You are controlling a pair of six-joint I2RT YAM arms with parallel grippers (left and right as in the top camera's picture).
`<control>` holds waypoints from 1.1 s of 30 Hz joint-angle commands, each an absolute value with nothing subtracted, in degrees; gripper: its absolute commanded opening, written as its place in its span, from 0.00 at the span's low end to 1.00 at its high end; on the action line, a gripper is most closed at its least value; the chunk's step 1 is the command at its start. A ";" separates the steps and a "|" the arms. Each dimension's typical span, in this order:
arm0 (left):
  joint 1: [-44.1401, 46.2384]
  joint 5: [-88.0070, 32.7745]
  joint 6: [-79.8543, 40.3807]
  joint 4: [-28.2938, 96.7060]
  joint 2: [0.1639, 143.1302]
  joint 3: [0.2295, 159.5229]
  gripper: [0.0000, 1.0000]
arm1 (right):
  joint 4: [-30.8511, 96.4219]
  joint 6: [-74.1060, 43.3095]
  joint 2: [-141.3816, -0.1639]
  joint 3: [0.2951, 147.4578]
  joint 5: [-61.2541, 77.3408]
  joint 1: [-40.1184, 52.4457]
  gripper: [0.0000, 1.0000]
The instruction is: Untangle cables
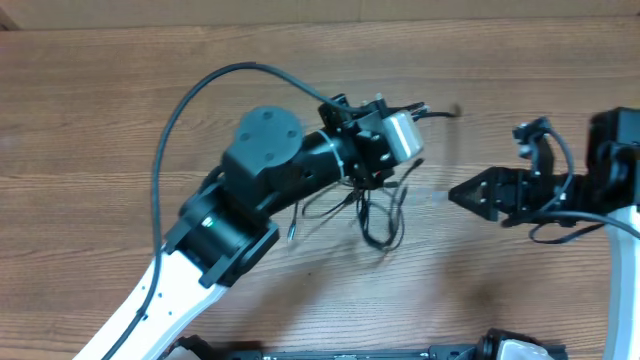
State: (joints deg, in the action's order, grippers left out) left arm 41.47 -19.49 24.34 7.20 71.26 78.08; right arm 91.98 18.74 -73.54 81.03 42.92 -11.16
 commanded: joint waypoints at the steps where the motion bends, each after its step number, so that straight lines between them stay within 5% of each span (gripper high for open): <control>1: 41.23 -21.87 23.53 5.82 66.81 78.91 0.04 | 89.19 19.94 -72.71 81.45 43.59 -7.57 0.84; 13: 41.21 -22.26 21.61 -10.39 61.76 78.91 0.04 | 87.02 24.58 -72.77 81.43 43.88 -4.45 0.84; 33: 41.15 -12.91 21.87 -16.14 61.65 78.91 0.04 | 82.19 24.58 -87.53 81.36 48.82 19.97 0.91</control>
